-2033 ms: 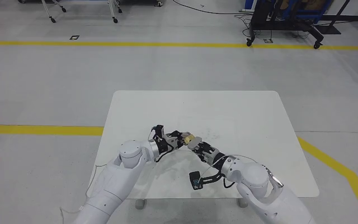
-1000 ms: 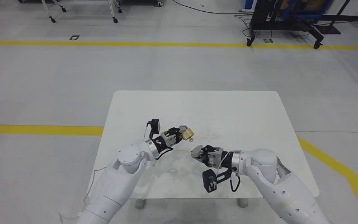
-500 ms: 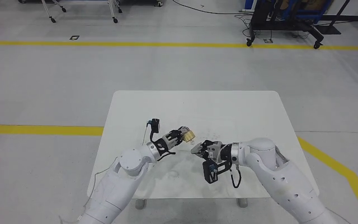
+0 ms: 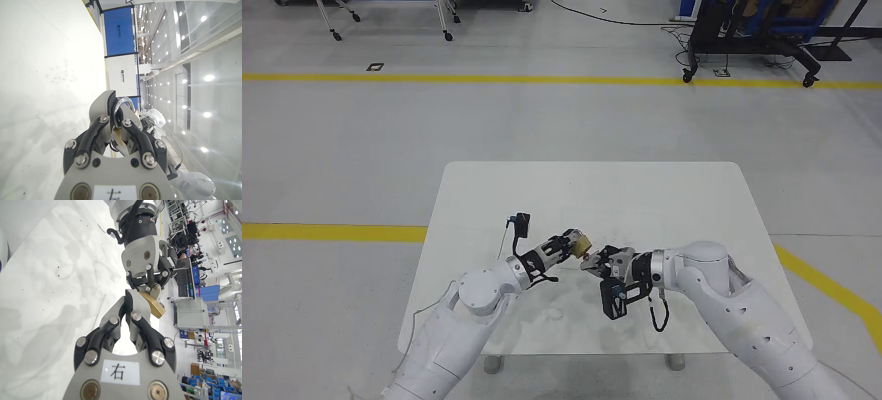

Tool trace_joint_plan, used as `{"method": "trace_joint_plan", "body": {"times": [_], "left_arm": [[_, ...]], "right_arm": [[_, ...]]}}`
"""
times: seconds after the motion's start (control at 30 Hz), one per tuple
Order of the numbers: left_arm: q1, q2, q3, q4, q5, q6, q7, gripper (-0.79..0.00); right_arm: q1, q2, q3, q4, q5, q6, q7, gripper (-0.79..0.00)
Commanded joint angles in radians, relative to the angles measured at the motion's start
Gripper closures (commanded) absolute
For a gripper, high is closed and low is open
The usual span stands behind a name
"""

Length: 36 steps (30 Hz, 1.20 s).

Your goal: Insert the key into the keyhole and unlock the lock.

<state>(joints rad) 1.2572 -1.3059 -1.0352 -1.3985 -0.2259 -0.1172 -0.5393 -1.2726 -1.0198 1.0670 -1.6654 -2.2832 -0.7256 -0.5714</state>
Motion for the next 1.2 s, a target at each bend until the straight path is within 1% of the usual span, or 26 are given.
{"method": "trace_joint_plan", "body": {"times": [0.0, 0.1, 0.13, 0.17, 0.2, 0.27, 0.33, 0.6, 0.7, 0.77, 0.83, 0.97, 1.03, 1.07, 1.13, 1.17], "left_arm": [[0.001, -0.001, -0.004, 0.002, -0.018, 0.009, 0.011, 0.0], [-0.002, -0.004, -0.01, 0.008, -0.064, 0.043, 0.018, 0.0], [-0.001, -0.006, -0.01, 0.016, -0.097, 0.073, 0.008, 0.0], [-0.006, -0.007, -0.012, 0.025, -0.138, 0.115, -0.007, 0.0], [-0.016, -0.009, -0.017, 0.035, -0.181, 0.159, -0.021, 0.0], [-0.035, -0.01, -0.019, 0.052, -0.203, 0.211, -0.033, 0.0], [-0.047, -0.013, -0.017, 0.075, -0.257, 0.291, -0.053, 0.0], [-0.047, -0.013, -0.017, 0.075, -0.257, 0.291, -0.053, 0.0], [-0.029, -0.013, -0.02, 0.043, -0.237, 0.215, -0.026, 0.0], [-0.013, -0.013, -0.021, 0.023, -0.225, 0.146, -0.024, 0.0], [0.004, -0.013, -0.028, 0.01, -0.23, 0.079, -0.018, 0.0], [0.023, -0.013, -0.043, 0.0, -0.248, 0.011, -0.009, 0.0], [0.03, -0.012, -0.05, -0.003, -0.249, -0.012, 0.002, 0.0], [0.033, -0.013, -0.052, -0.006, -0.25, -0.02, 0.008, 0.0], [0.038, -0.013, -0.056, -0.009, -0.25, -0.031, 0.018, 0.0], [0.04, -0.013, -0.056, -0.01, -0.25, -0.034, 0.02, 0.0]], "right_arm": [[-0.012, 0.004, 0.0, -0.009, -0.006, 0.019, -0.015, 0.0], [-0.044, 0.011, 0.011, -0.031, -0.019, 0.081, -0.041, 0.0], [-0.058, 0.015, 0.011, -0.046, -0.036, 0.109, -0.059, -0.145], [-0.072, 0.019, 0.012, -0.056, -0.048, 0.133, -0.085, -0.597], [-0.072, 0.019, 0.012, -0.056, -0.048, 0.133, -0.085, -0.785], [-0.072, 0.019, 0.012, -0.056, -0.048, 0.133, -0.085, -0.785], [-0.072, 0.019, 0.012, -0.056, -0.048, 0.133, -0.085, -0.785], [-0.072, 0.019, 0.014, -0.058, -0.05, 0.14, -0.076, -0.785], [-0.109, 0.021, 0.029, -0.124, -0.11, 0.201, 0.066, -0.785], [-0.141, 0.018, 0.033, -0.156, -0.082, 0.242, 0.122, -0.785], [-0.159, 0.011, 0.03, -0.157, -0.036, 0.31, 0.166, -0.785], [-0.16, -0.002, 0.004, -0.096, 0.033, 0.478, 0.085, -0.785], [-0.156, -0.007, -0.01, -0.062, 0.054, 0.533, 0.026, -0.526], [-0.152, -0.01, -0.015, -0.045, 0.068, 0.555, -0.002, -0.385], [-0.144, -0.014, -0.024, -0.013, 0.097, 0.582, -0.048, -0.366], [-0.14, -0.016, -0.027, 0.002, 0.11, 0.591, -0.059, -0.342]]}}
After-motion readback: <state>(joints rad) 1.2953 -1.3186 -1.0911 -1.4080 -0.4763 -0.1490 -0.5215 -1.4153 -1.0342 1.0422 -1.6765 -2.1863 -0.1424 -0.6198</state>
